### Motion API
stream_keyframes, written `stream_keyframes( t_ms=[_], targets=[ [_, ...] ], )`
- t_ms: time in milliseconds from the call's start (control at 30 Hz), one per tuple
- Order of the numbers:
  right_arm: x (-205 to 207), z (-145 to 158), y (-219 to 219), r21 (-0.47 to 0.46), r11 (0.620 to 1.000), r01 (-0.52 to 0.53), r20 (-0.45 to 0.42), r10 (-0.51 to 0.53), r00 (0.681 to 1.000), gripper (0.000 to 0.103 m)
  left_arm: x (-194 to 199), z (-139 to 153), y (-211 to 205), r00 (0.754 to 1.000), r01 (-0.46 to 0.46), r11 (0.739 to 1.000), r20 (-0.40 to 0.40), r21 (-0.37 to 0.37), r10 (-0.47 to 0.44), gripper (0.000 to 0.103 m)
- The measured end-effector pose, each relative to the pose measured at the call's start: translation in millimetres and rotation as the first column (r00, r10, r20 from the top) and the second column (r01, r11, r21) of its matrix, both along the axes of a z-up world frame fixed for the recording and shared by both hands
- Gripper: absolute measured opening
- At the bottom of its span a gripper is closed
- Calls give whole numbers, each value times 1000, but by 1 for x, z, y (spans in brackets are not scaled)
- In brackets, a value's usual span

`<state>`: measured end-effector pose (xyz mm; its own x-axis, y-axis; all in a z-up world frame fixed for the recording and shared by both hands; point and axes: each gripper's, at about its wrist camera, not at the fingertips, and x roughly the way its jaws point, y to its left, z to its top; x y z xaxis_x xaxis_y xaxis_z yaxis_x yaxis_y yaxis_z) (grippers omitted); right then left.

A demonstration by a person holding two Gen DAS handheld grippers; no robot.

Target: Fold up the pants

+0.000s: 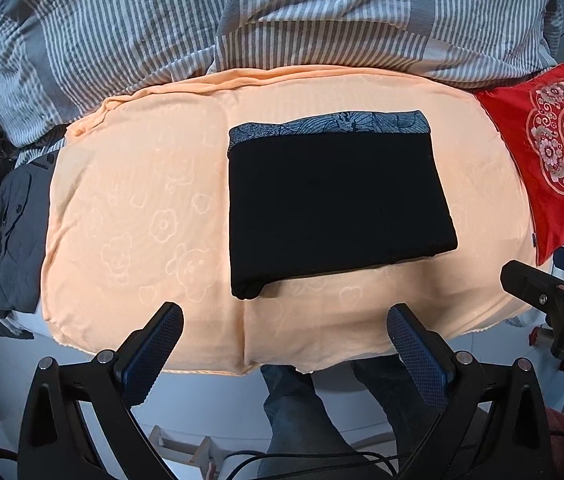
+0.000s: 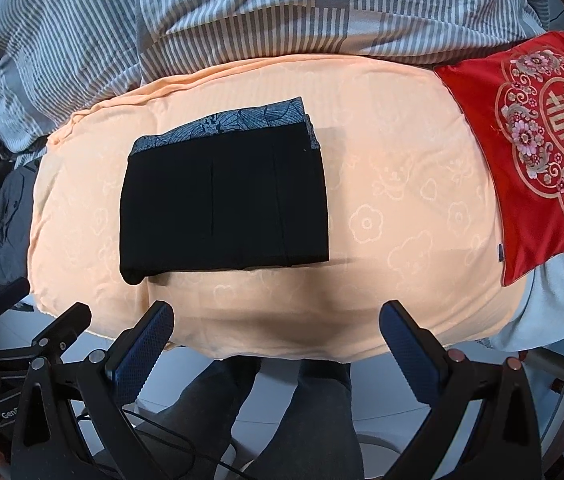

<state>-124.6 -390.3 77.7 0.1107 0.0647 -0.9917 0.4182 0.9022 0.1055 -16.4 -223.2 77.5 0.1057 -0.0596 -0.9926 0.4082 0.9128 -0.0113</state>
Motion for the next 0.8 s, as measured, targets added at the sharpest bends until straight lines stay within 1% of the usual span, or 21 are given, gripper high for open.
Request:
stream_keyframes(
  t_ms=[800],
  targets=[
    [-1, 2, 8, -5, 1000, -24, 6, 24, 1000, 103, -3, 3, 6, 1000, -13, 1000, 7, -15, 13, 102]
  ],
)
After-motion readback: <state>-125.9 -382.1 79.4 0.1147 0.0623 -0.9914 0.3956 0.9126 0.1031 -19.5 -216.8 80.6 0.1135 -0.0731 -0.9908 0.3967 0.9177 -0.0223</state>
